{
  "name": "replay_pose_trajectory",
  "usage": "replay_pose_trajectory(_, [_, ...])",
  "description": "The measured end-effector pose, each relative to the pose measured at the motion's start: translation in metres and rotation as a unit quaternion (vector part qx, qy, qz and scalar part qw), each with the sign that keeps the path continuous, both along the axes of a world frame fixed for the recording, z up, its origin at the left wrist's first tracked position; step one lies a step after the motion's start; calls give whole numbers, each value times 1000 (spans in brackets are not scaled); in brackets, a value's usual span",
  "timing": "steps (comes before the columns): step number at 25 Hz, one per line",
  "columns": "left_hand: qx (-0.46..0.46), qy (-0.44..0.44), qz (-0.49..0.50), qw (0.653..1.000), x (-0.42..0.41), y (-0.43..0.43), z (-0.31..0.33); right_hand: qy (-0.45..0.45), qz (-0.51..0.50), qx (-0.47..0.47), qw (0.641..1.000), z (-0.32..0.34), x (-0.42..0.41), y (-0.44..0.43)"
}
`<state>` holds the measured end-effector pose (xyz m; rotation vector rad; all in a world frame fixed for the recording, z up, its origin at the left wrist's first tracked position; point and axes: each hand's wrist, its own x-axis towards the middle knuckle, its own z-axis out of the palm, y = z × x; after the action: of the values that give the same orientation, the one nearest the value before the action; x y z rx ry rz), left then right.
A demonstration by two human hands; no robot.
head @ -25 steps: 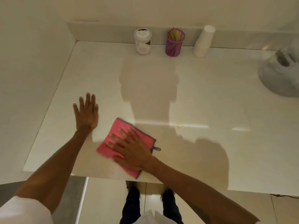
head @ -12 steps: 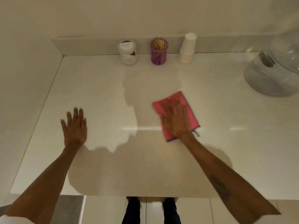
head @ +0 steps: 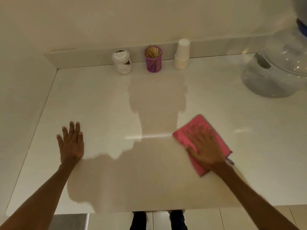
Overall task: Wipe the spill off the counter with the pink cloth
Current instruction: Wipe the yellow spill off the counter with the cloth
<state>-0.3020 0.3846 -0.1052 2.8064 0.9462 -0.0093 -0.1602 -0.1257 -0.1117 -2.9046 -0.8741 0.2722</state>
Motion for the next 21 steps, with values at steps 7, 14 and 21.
replay_pose_trajectory(7, [-3,-2,0,1000,0,4,-5,-41,5,67,997,7,52,154])
replay_pose_trajectory(14, [-14,1,-13,1000,-2,5,-5,-5,166,85,983,-11,-77,163])
replay_pose_trajectory(21, [-58,-2,-118,991,12,-4,-4,-31,-162,38,986,-8,33,17])
